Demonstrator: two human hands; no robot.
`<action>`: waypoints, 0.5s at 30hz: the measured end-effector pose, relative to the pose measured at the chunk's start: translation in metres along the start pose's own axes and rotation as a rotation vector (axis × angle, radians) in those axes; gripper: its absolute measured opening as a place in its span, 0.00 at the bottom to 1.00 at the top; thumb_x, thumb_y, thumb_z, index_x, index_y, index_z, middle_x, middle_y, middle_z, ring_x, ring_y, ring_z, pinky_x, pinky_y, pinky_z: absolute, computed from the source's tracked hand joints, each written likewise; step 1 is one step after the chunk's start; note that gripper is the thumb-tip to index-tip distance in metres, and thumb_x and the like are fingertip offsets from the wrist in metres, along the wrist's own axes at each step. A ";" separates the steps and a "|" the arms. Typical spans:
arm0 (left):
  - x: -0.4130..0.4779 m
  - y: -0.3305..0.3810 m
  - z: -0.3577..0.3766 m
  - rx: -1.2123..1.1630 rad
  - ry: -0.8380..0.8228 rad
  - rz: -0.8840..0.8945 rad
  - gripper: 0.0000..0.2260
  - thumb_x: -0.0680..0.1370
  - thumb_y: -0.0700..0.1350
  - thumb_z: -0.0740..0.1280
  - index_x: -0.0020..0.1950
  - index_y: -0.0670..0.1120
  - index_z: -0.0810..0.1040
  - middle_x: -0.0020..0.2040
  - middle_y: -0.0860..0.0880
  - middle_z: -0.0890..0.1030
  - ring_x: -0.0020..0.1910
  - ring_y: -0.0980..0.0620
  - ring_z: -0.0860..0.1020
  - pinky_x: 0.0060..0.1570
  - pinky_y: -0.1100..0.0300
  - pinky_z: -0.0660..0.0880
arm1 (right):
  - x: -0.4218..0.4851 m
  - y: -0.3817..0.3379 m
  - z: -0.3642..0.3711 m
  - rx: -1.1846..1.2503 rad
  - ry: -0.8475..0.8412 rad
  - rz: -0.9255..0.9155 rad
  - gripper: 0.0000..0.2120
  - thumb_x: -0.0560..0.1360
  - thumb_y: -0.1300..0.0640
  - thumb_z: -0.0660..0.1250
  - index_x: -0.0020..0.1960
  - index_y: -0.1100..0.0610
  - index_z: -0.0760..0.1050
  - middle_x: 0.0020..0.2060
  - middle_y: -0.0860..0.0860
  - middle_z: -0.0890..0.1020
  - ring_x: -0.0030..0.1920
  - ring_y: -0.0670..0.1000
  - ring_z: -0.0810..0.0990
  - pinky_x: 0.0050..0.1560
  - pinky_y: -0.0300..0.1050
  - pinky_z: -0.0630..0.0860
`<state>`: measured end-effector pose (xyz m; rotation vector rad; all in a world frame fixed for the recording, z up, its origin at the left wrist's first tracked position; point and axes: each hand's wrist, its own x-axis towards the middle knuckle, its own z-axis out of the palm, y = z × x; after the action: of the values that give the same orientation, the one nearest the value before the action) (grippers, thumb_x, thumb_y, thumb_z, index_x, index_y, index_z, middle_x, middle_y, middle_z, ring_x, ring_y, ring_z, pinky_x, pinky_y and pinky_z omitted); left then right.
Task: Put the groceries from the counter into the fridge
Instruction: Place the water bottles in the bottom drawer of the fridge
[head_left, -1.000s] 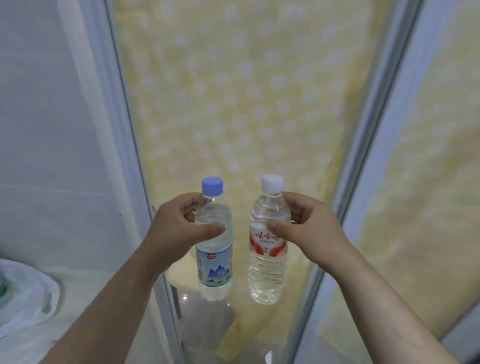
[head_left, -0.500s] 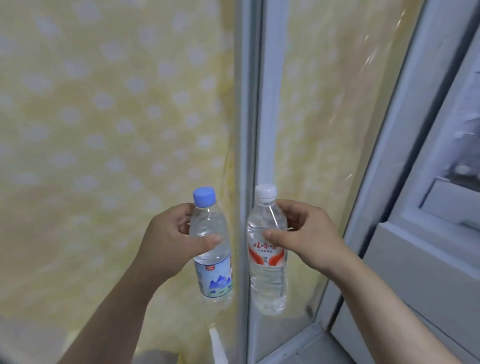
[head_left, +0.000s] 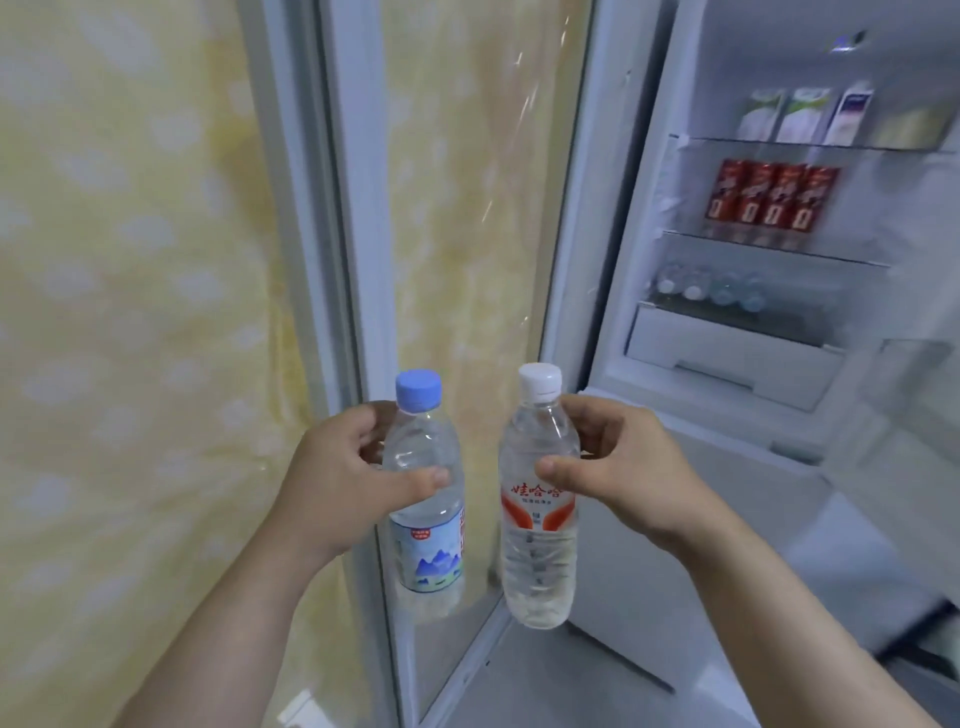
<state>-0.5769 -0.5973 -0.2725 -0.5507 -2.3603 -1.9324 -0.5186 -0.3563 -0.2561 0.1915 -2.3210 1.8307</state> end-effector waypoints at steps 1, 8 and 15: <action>0.005 0.000 0.007 -0.007 -0.032 0.002 0.23 0.54 0.47 0.78 0.48 0.52 0.82 0.42 0.53 0.86 0.38 0.57 0.82 0.37 0.66 0.77 | -0.003 0.000 -0.006 0.000 0.028 0.002 0.20 0.68 0.71 0.75 0.55 0.54 0.81 0.48 0.52 0.87 0.50 0.52 0.86 0.52 0.46 0.81; 0.039 0.007 0.067 -0.035 -0.202 0.055 0.25 0.54 0.48 0.78 0.50 0.51 0.81 0.41 0.57 0.85 0.35 0.62 0.80 0.36 0.71 0.74 | -0.024 0.005 -0.054 0.011 0.200 0.018 0.20 0.70 0.74 0.72 0.54 0.53 0.81 0.48 0.52 0.87 0.50 0.52 0.86 0.50 0.43 0.81; 0.077 0.015 0.134 -0.069 -0.305 0.096 0.26 0.52 0.54 0.76 0.49 0.52 0.82 0.41 0.56 0.85 0.35 0.61 0.80 0.36 0.70 0.74 | -0.029 0.021 -0.110 -0.009 0.348 0.021 0.22 0.69 0.73 0.74 0.57 0.54 0.80 0.49 0.52 0.87 0.52 0.52 0.85 0.52 0.45 0.81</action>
<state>-0.6190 -0.4480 -0.2688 -1.0111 -2.3851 -2.0188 -0.4881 -0.2449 -0.2578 -0.1430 -2.0952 1.7025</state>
